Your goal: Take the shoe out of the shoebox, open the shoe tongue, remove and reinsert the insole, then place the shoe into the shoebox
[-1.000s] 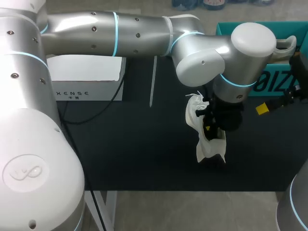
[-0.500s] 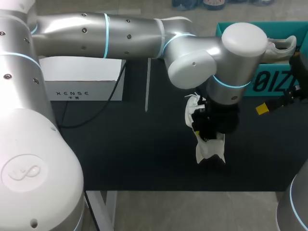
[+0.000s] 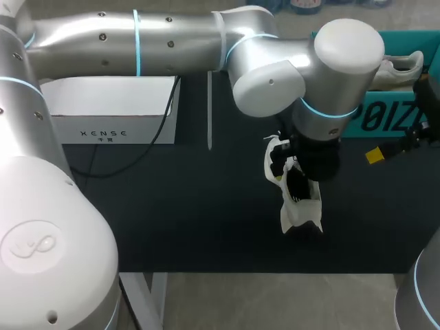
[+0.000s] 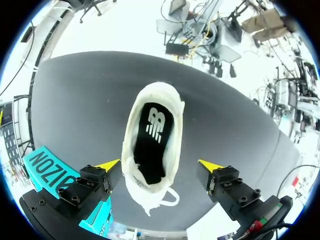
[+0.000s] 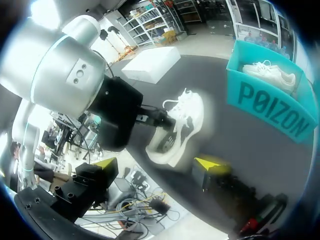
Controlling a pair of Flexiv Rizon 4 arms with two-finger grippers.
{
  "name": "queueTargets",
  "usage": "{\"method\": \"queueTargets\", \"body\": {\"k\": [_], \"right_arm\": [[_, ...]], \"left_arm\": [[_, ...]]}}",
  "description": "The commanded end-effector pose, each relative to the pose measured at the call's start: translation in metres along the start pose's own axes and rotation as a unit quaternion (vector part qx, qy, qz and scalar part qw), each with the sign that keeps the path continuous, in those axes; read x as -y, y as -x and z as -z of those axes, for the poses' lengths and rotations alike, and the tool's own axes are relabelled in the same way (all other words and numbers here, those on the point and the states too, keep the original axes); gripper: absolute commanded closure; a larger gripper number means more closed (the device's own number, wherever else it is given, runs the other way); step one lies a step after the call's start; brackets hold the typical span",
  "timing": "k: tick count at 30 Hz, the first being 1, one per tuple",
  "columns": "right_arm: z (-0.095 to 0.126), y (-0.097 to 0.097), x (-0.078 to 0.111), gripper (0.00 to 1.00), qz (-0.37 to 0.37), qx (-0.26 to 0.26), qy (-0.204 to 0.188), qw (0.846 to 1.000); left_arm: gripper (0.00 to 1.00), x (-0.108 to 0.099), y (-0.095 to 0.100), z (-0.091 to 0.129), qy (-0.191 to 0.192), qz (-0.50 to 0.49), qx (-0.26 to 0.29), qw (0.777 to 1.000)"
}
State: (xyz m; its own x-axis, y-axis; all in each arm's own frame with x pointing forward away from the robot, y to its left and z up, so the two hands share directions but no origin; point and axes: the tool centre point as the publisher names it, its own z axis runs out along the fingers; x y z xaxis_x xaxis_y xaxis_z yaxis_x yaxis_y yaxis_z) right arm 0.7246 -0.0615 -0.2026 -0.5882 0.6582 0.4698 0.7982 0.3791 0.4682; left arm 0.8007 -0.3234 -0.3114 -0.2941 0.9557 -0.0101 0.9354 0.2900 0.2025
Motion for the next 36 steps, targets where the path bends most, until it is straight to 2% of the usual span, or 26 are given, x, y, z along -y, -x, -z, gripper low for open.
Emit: {"method": "queueTargets", "body": {"k": [1,5,7,8,9,10,17,24,28,32,36], "right_arm": [[-0.001,-0.001,0.001,0.0,0.0,0.002,0.001,1.0],[-0.001,-0.001,0.001,0.0,0.0,0.002,0.001,1.0],[-0.001,-0.001,0.001,0.0,0.0,0.002,0.001,1.0],[-0.001,-0.001,0.001,0.0,0.0,0.002,0.001,1.0],[-0.001,-0.001,0.001,0.0,0.0,0.002,0.001,1.0],[-0.001,-0.001,0.001,0.0,0.0,0.002,0.001,1.0],[-0.001,-0.001,0.001,0.0,0.0,0.002,0.001,1.0],[-0.001,-0.001,0.001,0.0,0.0,0.002,0.001,1.0],[-0.001,-0.001,0.001,0.0,0.0,0.002,0.001,1.0],[-0.001,-0.001,0.001,0.0,0.0,0.002,0.001,1.0],[-0.001,-0.001,0.001,0.0,0.0,0.002,0.001,1.0]], "left_arm": [[0.0,-0.006,-0.011,0.023,0.014,0.008,0.0,1.0],[0.0,-0.02,-0.017,0.032,0.029,0.011,-0.002,1.0],[0.0,-0.03,-0.017,0.03,0.033,0.01,-0.003,0.999],[0.57,-0.035,-0.015,0.029,0.036,0.008,-0.003,0.999],[0.95,-0.038,-0.013,0.029,0.041,0.004,-0.005,0.999],[1.0,-0.043,-0.01,0.027,0.041,0.002,-0.004,0.999],[1.0,-0.058,0.006,0.015,0.033,-0.004,0.002,0.999],[1.0,-0.042,0.026,-0.01,0.004,-0.026,0.0,1.0],[1.0,-0.026,0.025,-0.019,-0.01,-0.025,-0.003,1.0],[1.0,-0.012,0.015,-0.027,-0.026,-0.013,-0.002,1.0],[1.0,-0.009,0.007,-0.023,-0.027,0.0,0.005,1.0]]}}
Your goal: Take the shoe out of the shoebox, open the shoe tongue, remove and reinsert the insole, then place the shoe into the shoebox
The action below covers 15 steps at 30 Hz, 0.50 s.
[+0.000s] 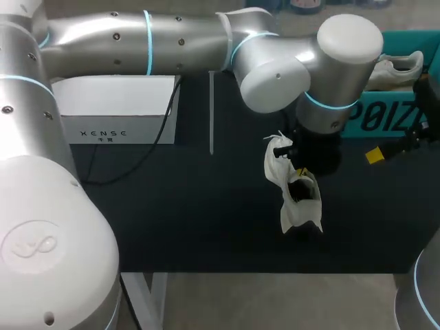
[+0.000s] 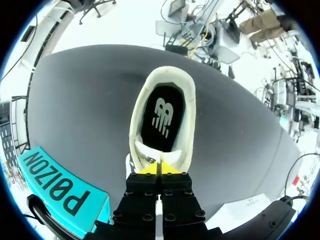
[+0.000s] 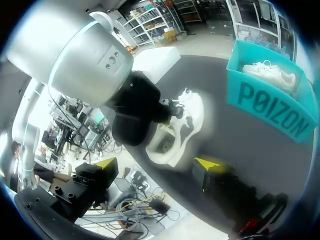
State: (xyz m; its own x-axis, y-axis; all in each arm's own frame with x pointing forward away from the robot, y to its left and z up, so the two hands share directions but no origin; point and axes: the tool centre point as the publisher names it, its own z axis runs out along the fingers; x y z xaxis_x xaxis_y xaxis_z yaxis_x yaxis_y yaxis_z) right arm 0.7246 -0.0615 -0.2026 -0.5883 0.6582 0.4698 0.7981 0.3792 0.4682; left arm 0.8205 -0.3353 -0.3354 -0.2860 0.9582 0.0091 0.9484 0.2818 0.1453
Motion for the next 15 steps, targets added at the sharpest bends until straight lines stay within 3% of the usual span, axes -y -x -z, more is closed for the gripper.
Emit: {"method": "queueTargets", "body": {"k": [1,4,9,11,15], "right_arm": [[-0.001,-0.001,0.001,0.0,0.0,0.002,0.001,1.0],[-0.001,-0.001,0.001,0.0,0.0,0.002,0.001,1.0],[-0.001,-0.001,0.001,0.0,0.0,0.002,0.001,1.0],[-0.001,-0.001,0.001,0.0,0.0,0.002,0.001,1.0],[-0.001,-0.001,0.001,0.0,0.0,0.002,0.001,1.0]], "left_arm": [[1.0,0.001,-0.012,0.008,0.007,0.007,0.017,1.0],[1.0,0.002,-0.015,0.026,0.014,-0.004,0.031,0.999],[1.0,0.007,-0.012,0.041,-0.037,-0.152,0.063,0.986],[1.0,0.015,-0.011,0.043,-0.049,-0.241,0.09,0.965],[1.0,0.035,-0.013,0.042,-0.073,-0.384,0.085,0.916]]}}
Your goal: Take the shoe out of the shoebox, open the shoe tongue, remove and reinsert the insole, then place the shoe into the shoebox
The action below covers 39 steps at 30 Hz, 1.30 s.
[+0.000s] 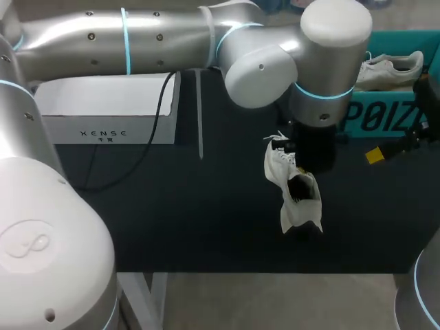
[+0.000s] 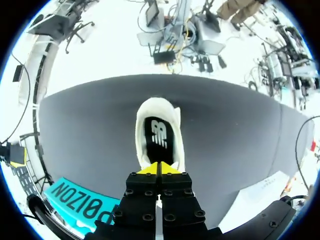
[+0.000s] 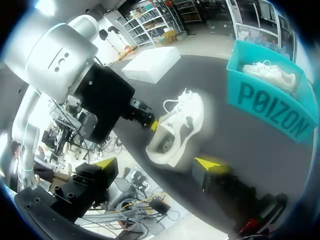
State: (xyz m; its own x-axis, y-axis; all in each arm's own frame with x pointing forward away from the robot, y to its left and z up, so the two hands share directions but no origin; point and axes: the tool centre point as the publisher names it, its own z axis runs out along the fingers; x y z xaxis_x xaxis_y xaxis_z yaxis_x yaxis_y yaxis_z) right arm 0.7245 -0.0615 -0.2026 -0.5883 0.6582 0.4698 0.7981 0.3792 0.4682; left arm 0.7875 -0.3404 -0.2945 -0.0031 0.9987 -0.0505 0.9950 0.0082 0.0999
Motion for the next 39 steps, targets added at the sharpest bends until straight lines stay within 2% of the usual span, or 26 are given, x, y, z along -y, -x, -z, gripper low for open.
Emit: {"method": "queueTargets", "body": {"k": [1,4,6,9,12,16,19,23,24,25,26,39], "right_arm": [[-0.001,-0.001,0.001,0.0,0.0,0.002,0.001,1.0],[-0.001,-0.001,0.001,0.0,0.0,0.002,0.001,1.0],[-0.001,-0.001,0.001,0.0,0.0,0.002,0.001,1.0],[-0.001,-0.001,0.001,0.0,0.0,0.002,0.001,1.0],[-0.001,-0.001,0.001,0.0,0.0,0.002,0.001,1.0],[-0.001,-0.001,0.001,0.0,0.0,0.002,0.001,1.0],[-0.001,-0.001,0.001,0.0,0.0,0.002,0.001,1.0],[-0.001,-0.001,0.001,0.0,0.0,0.002,0.001,1.0],[-0.001,-0.001,0.001,0.0,0.0,0.002,0.001,1.0],[-0.001,-0.001,0.001,0.0,0.0,0.002,0.001,1.0],[-0.001,-0.001,0.001,0.0,0.0,0.002,0.001,1.0],[-0.001,-0.001,0.001,0.0,0.0,0.002,0.001,1.0]], "left_arm": [[1.0,0.013,-0.005,-0.004,-0.064,-0.288,0.042,0.955],[1.0,0.023,-0.003,-0.006,-0.091,-0.337,0.031,0.937],[1.0,0.027,-0.002,-0.007,-0.111,-0.308,0.001,0.945],[1.0,0.039,-0.003,-0.004,-0.115,-0.299,0.002,0.947],[1.0,0.051,-0.007,0.0,-0.101,-0.339,0.012,0.935],[1.0,0.058,-0.013,0.004,-0.093,-0.412,0.004,0.906],[1.0,0.061,-0.013,0.01,-0.092,-0.486,0.003,0.869],[1.0,0.069,-0.008,0.009,-0.116,-0.6,-0.018,0.791],[1.0,0.068,-0.006,0.007,-0.113,-0.585,-0.041,0.802],[0.96,0.068,-0.006,0.007,-0.113,-0.585,-0.041,0.802],[0.0,0.068,-0.006,0.007,-0.113,-0.585,-0.041,0.802],[0.0,0.068,-0.006,0.007,-0.113,-0.585,-0.041,0.802]]}}
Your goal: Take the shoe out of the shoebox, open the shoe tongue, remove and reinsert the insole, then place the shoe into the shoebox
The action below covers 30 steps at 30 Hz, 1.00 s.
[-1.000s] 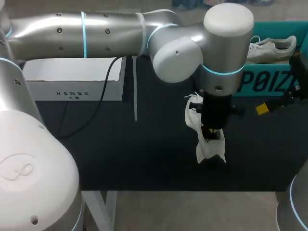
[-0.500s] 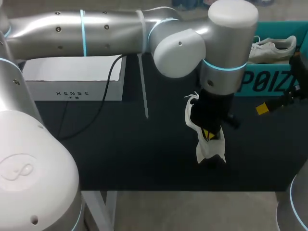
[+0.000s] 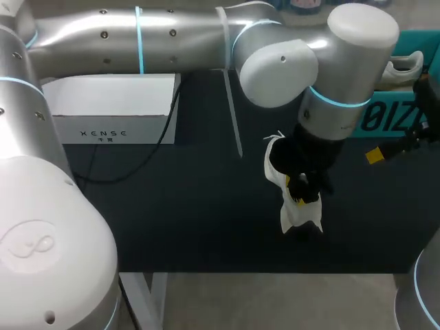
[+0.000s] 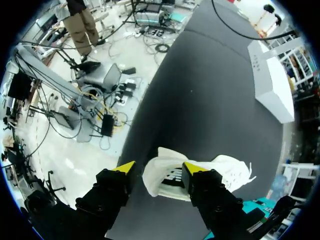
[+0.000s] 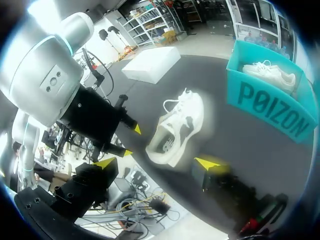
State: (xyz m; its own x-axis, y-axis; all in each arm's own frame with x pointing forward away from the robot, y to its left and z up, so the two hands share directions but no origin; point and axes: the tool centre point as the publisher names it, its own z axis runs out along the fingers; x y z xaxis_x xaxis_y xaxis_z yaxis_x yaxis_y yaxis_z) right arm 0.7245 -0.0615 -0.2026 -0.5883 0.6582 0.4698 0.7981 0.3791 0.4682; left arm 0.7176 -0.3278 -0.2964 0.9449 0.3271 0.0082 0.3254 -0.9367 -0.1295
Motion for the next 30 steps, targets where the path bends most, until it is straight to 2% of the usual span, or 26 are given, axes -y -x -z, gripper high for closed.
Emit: {"method": "queueTargets", "body": {"k": [1,6,11,15,22,25,30], "right_arm": [[-0.001,-0.001,0.001,0.0,0.0,0.002,0.001,1.0],[-0.001,-0.001,0.001,0.0,0.0,0.002,0.001,1.0],[-0.001,-0.001,0.001,0.0,0.0,0.002,0.001,1.0],[-0.001,-0.001,0.001,0.0,0.0,0.002,0.001,1.0],[-0.001,-0.001,0.001,0.0,0.0,0.002,0.001,1.0],[-0.001,-0.001,0.001,0.0,0.0,0.002,0.001,1.0],[-0.001,-0.001,0.001,0.0,0.0,0.002,0.001,1.0]], "left_arm": [[0.0,-0.006,0.001,0.002,-0.011,-0.006,-0.003,1.0],[0.0,0.001,0.003,-0.002,0.013,-0.023,-0.023,0.999],[0.0,0.019,0.006,-0.006,0.017,-0.007,-0.015,1.0],[0.0,0.021,0.003,-0.013,0.018,-0.01,-0.012,1.0],[0.0,-0.005,-0.005,-0.015,0.021,-0.049,-0.029,0.998],[0.0,-0.022,-0.009,-0.017,0.013,-0.077,-0.026,0.997],[0.0,-0.04,-0.01,-0.022,0.0,-0.092,-0.017,0.996]]}}
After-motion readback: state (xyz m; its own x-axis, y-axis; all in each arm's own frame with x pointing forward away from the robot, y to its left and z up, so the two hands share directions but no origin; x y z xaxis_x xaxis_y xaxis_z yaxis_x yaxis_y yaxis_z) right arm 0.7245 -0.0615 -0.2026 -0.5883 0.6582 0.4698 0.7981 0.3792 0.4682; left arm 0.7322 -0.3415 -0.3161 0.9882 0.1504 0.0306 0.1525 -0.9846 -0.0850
